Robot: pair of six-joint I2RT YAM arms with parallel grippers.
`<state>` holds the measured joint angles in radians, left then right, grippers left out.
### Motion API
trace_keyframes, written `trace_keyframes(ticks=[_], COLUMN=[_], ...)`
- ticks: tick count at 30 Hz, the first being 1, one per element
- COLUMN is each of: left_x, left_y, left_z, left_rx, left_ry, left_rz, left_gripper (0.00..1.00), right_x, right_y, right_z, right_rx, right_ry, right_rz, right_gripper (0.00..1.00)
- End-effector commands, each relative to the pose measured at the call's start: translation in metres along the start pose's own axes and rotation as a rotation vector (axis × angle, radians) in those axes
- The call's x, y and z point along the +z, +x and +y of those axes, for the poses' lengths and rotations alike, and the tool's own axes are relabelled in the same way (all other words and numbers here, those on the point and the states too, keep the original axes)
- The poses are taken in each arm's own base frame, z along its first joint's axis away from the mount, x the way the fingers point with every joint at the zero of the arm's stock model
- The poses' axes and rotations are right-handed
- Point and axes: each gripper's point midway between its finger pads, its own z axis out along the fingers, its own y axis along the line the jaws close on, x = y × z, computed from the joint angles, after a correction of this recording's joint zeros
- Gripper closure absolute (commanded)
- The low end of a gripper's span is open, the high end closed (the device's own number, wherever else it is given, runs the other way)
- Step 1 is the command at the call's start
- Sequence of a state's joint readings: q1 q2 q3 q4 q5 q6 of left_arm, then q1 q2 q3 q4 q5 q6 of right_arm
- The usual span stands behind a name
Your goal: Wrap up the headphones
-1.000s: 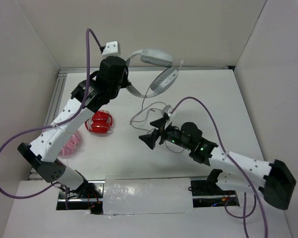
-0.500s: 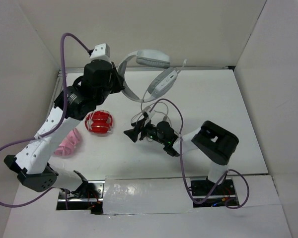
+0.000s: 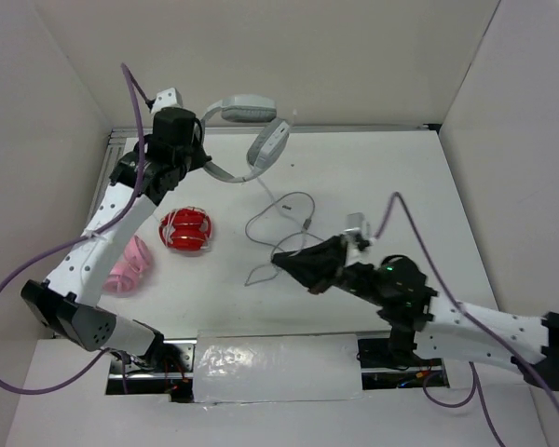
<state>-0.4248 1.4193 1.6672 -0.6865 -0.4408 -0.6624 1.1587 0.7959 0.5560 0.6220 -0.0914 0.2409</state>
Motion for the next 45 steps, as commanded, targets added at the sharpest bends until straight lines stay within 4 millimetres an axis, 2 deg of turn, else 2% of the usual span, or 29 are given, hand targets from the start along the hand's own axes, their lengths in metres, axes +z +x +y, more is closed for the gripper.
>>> trace_keyframes(ticks=[1,2,3,4,5,7,8,10,12,13,15,16,17,18,19,21,25,26,28,31,33,34,36,38,39,41,42,44,45], left_x=[0.017,0.018,0.026,0.025,0.034,0.032,0.036,0.032,0.03,0.028,0.017,0.017,0.012,0.006,0.003,-0.003,-0.003,0.0,0.002,0.005,0.005,0.001,-0.007,-0.014,-0.023,-0.033,-0.043,-0.057,-0.068], left_y=[-0.003,0.003,0.02,0.025,0.039,0.053,0.072,0.083,0.109,0.122,0.125,0.138,0.142,0.144,0.144,0.142,0.132,0.137,0.147,0.164,0.175,0.186,0.199,0.206,0.214,0.22,0.228,0.231,0.235], left_z=[-0.009,-0.01,-0.003,-0.002,-0.001,0.004,0.01,0.008,0.008,0.015,0.009,0.013,0.005,0.006,0.005,0.004,0.007,0.007,0.005,0.004,0.0,-0.007,-0.018,-0.025,-0.031,-0.036,-0.042,-0.045,-0.05], left_rx=[-0.065,-0.063,-0.014,0.006,0.076,0.097,0.138,0.187,0.267,0.309,0.34,0.394,0.407,0.413,0.411,0.405,0.389,0.392,0.402,0.406,0.416,0.436,0.493,0.538,0.569,0.599,0.622,0.655,0.671], left_ry=[0.04,0.052,0.047,0.062,0.09,0.092,0.1,0.153,0.196,0.199,0.26,0.286,0.345,0.364,0.38,0.403,0.368,0.362,0.379,0.391,0.414,0.453,0.492,0.514,0.54,0.573,0.608,0.645,0.68], left_rz=[-0.034,-0.028,0.002,0.001,0.005,0.027,0.057,0.058,0.087,0.098,0.072,0.088,0.081,0.071,0.067,0.053,0.033,0.053,0.094,0.136,0.168,0.202,0.22,0.223,0.237,0.243,0.247,0.232,0.227], left_gripper=[1.0,1.0,1.0,1.0,1.0,1.0,1.0,1.0,1.0,1.0,1.0,1.0,1.0,1.0,1.0,1.0,1.0,1.0,1.0,1.0,1.0,1.0,1.0,1.0,1.0,1.0,1.0,1.0,1.0], right_x=[-0.048,-0.055,-0.067,-0.081,-0.088,-0.107,-0.11,-0.12,-0.131,-0.133,-0.144,-0.145,-0.145,-0.151,-0.141,-0.142,-0.121,-0.106,-0.091,-0.078,-0.071,-0.057,-0.04,-0.034,-0.024,-0.022,-0.019,-0.025,-0.027], right_y=[-0.007,-0.022,-0.032,-0.035,-0.049,-0.068,-0.08,-0.099,-0.109,-0.117,-0.13,-0.133,-0.135,-0.143,-0.139,-0.144,-0.125,-0.109,-0.088,-0.07,-0.077,-0.077,-0.087,-0.098,-0.098,-0.117,-0.113,-0.129,-0.123], right_z=[-0.051,-0.057,-0.078,-0.087,-0.092,-0.109,-0.111,-0.119,-0.132,-0.133,-0.147,-0.149,-0.153,-0.159,-0.154,-0.158,-0.138,-0.119,-0.09,-0.08,-0.09,-0.089,-0.102,-0.123,-0.147,-0.158,-0.171,-0.193,-0.209], right_rx=[0.054,0.06,0.05,0.051,0.044,0.029,0.015,-0.006,-0.033,-0.048,-0.064,-0.069,-0.076,-0.101,-0.098,-0.11,-0.204,-0.206,-0.25,-0.305,-0.364,-0.379,-0.456,-0.49,-0.509,-0.522,-0.517,-0.555,-0.569], right_ry=[0.38,0.434,0.561,0.627,0.672,0.78,0.794,0.85,0.927,0.934,1.01,1.011,1.016,1.038,0.964,0.955,0.739,0.587,0.371,0.269,0.318,0.297,0.32,0.404,0.436,0.458,0.457,0.48,0.483], right_rz=[0.069,0.039,0.006,0.012,-0.013,-0.066,-0.086,-0.121,-0.135,-0.147,-0.178,-0.177,-0.176,-0.193,-0.159,-0.151,0.018,0.095,0.203,0.293,0.302,0.325,0.356,0.375,0.414,0.387,0.413,0.419,0.453], right_gripper=[1.0,1.0,1.0,1.0,1.0,1.0,1.0,1.0,1.0,1.0,1.0,1.0,1.0,1.0,1.0,1.0,1.0,1.0,1.0,1.0,1.0,1.0,1.0,1.0,1.0,1.0,1.0,1.0,1.0])
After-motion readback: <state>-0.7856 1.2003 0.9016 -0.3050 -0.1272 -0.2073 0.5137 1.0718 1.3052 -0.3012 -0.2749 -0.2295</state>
